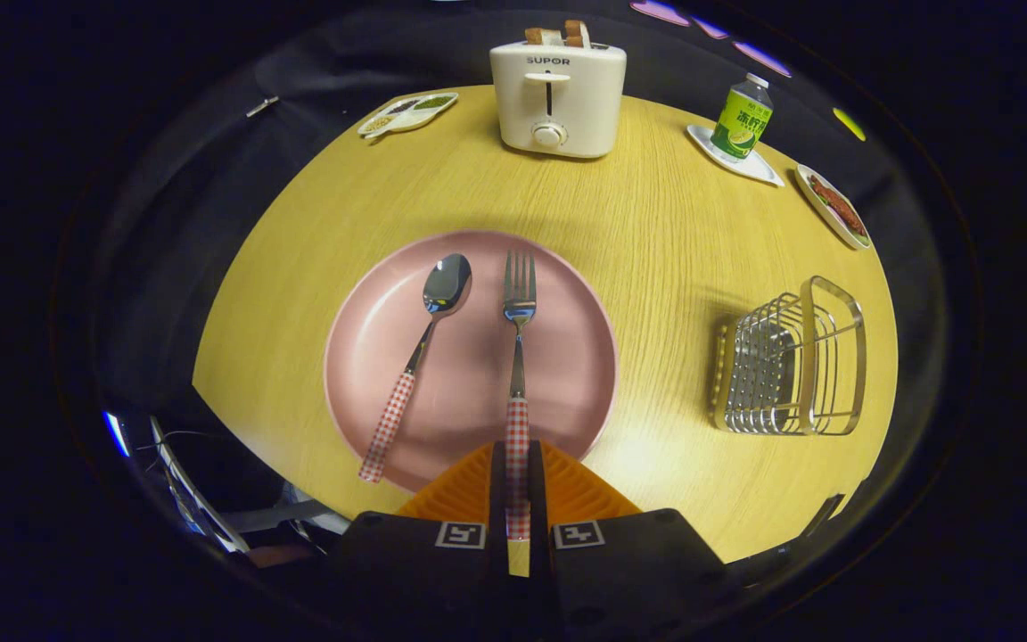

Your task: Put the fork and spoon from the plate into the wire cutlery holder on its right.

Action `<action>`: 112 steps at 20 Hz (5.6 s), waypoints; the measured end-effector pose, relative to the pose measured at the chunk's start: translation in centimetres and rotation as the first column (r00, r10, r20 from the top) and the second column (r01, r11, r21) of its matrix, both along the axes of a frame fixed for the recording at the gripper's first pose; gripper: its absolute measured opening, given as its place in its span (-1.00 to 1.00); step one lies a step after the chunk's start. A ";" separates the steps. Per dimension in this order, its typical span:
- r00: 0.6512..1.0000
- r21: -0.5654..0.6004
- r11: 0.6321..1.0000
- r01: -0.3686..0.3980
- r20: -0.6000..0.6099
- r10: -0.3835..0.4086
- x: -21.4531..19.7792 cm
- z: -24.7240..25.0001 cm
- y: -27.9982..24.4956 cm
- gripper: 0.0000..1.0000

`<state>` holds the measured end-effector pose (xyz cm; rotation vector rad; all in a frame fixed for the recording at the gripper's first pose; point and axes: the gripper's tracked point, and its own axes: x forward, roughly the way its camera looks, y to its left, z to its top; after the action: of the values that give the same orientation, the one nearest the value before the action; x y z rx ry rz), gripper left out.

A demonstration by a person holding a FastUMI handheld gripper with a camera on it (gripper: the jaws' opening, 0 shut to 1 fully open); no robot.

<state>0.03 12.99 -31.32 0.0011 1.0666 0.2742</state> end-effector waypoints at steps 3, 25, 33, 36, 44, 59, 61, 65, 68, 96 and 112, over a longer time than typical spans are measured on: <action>0.996 0.015 0.996 -0.086 0.001 0.086 -1.1 3.3 -2.1 -0.74; 0.755 -0.233 0.912 -0.337 -0.645 0.114 -1.4 6.8 -22.8 -0.74; 0.763 -0.232 0.920 -0.315 -0.638 0.100 0.9 5.3 -21.4 -0.64; 0.814 -0.218 0.938 -0.268 -0.573 0.099 2.0 5.7 -21.2 -0.64; 0.948 -0.027 0.988 -0.149 -0.290 0.135 1.8 11.5 -15.8 -0.59; 0.968 0.283 0.959 -0.001 -0.241 0.072 -0.7 5.2 6.7 0.09; 0.967 0.247 0.969 0.024 -0.251 0.040 0.0 3.1 7.3 0.14; 0.961 0.205 0.977 0.061 -0.278 -0.001 0.5 0.0 8.5 0.14; 0.958 0.185 0.979 0.087 -0.286 -0.031 1.0 -1.5 9.2 0.14; 0.857 0.039 0.985 -0.170 -0.488 0.168 -3.3 13.0 -17.5 -0.83; 0.585 -0.162 0.966 -0.201 -0.811 -0.014 0.1 7.1 -20.4 -0.83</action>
<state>0.18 -7.45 -24.21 -0.1658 2.0375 0.2389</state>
